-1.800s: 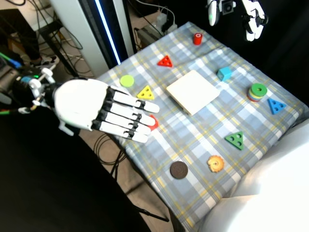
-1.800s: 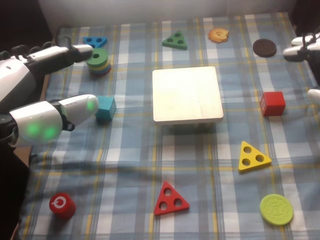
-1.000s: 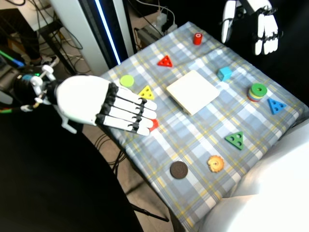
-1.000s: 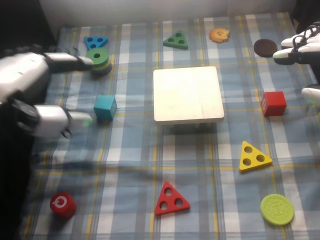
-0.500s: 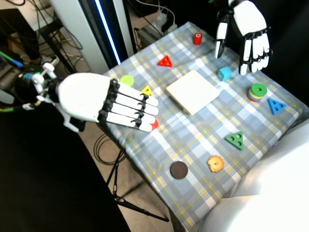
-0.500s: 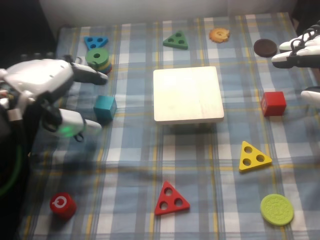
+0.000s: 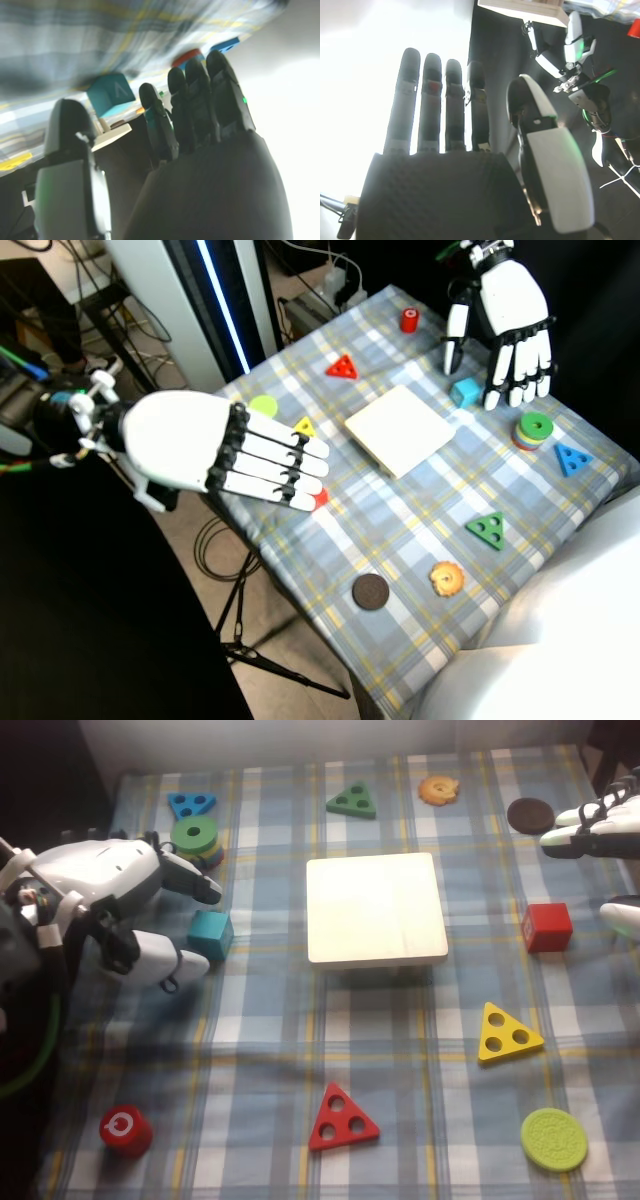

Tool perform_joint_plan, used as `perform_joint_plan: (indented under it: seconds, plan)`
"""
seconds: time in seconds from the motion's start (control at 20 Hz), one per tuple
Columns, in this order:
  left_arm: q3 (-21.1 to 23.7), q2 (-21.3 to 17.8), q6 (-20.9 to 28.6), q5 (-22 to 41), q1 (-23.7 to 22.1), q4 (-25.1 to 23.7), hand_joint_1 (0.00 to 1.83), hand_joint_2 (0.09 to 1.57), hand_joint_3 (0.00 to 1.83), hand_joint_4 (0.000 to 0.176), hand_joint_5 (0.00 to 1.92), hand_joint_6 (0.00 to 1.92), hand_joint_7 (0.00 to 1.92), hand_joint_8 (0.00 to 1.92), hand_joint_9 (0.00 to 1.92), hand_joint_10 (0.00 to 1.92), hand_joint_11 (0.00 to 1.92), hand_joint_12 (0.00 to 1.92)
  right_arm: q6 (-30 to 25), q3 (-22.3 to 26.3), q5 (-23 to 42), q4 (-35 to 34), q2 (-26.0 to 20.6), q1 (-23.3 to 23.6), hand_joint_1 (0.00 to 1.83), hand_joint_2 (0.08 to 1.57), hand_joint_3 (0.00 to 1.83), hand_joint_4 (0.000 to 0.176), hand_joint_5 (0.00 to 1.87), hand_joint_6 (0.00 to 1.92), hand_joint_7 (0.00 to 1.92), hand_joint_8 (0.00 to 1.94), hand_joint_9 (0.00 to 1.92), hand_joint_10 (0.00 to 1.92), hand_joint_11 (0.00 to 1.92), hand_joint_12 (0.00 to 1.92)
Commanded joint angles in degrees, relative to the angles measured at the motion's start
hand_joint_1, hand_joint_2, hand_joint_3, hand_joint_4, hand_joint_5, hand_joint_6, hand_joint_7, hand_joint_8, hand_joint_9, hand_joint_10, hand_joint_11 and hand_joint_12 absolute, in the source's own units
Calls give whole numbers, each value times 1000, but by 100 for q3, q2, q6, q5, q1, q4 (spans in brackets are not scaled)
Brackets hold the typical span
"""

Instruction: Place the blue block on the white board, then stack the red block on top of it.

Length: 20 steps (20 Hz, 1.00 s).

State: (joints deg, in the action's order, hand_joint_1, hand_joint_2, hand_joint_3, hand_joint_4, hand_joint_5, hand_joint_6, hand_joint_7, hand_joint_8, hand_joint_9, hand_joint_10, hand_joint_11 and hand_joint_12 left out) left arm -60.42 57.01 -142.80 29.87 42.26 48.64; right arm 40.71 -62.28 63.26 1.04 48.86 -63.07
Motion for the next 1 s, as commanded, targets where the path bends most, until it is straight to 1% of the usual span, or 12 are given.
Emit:
perform_joint_plan:
  seconds: [0.0, 0.15, 0.3, 0.35, 0.4, 0.45, 0.5, 0.55, 0.7, 0.8, 0.9, 0.95]
  plan:
    - [-52, 32, -6, 393, -76, -135, 897, 1052, 4, 130, 672, 7, 462, 6, 361, 4, 242, 101, -38, -23, 674, -134, 10, 52, 582, 1376, 3, 0, 522, 0, 535, 4, 526, 10, 414, 270]
    - [-63, 51, -6, 391, -84, -130, 929, 1035, 1, 120, 708, 4, 490, 3, 404, 4, 280, 99, -53, -23, 674, -131, 10, 47, 584, 1380, 4, 0, 527, 2, 546, 7, 534, 11, 419, 273]
    - [-78, 53, -6, 387, -96, -106, 990, 1067, 4, 74, 823, 16, 575, 9, 473, 10, 333, 109, -61, -23, 674, -130, 10, 42, 574, 1387, 4, 0, 530, 2, 558, 7, 543, 9, 422, 275]
    - [-83, 60, -6, 387, -101, -105, 1023, 1136, 0, 128, 943, 786, 618, 1, 502, 1, 347, 108, -63, -23, 674, -130, 10, 40, 569, 1388, 4, 0, 532, 2, 561, 7, 543, 8, 420, 275]
    - [-91, 73, -6, 386, -105, -104, 1020, 1135, 0, 133, 934, 995, 632, 2, 516, 2, 354, 108, -65, -23, 674, -130, 10, 39, 547, 1394, 5, 0, 532, 1, 565, 6, 545, 6, 423, 277]
    - [-95, 83, -6, 386, -106, -102, 1024, 1136, 0, 120, 929, 1042, 650, 5, 523, 3, 346, 104, -65, -23, 674, -130, 10, 38, 545, 1401, 7, 0, 536, 3, 573, 8, 551, 8, 428, 280]
    - [-102, 104, -6, 387, -109, -98, 1021, 1132, 0, 136, 936, 1039, 659, 5, 528, 4, 349, 106, -68, -23, 674, -130, 10, 35, 545, 1404, 8, 0, 537, 3, 575, 8, 553, 8, 429, 280]
    - [-109, 120, -6, 390, -112, -88, 1021, 1131, 0, 138, 938, 1036, 664, 6, 527, 3, 343, 103, -69, -23, 674, -130, 10, 34, 529, 1411, 7, 0, 536, 2, 576, 6, 555, 6, 431, 281]
    - [-112, 151, -6, 497, -113, -11, 1052, 1115, 0, 93, 977, 977, 702, 9, 549, 7, 349, 112, -80, -23, 675, -130, 10, 31, 496, 1425, 7, 0, 537, 1, 584, 4, 565, 6, 440, 288]
    - [-87, 155, 6, 580, -124, 35, 1060, 1106, 0, 90, 997, 945, 731, 10, 576, 12, 372, 128, -91, -22, 677, -130, 10, 15, 488, 1433, 8, 0, 535, 0, 586, 4, 568, 6, 446, 293]
    - [-4, 98, 171, 711, -165, -77, 1069, 1121, 2, 38, 967, 993, 732, 3, 591, 10, 390, 144, -100, -22, 679, -131, 10, 0, 468, 1440, 6, 0, 532, 0, 585, 2, 571, 4, 450, 302]
    - [77, 37, 307, 836, -210, -199, 1063, 1127, 1, 41, 956, 1011, 732, 2, 587, 5, 378, 145, -107, -22, 680, -132, 10, -4, 461, 1440, 5, 0, 534, 1, 587, 2, 572, 4, 449, 304]
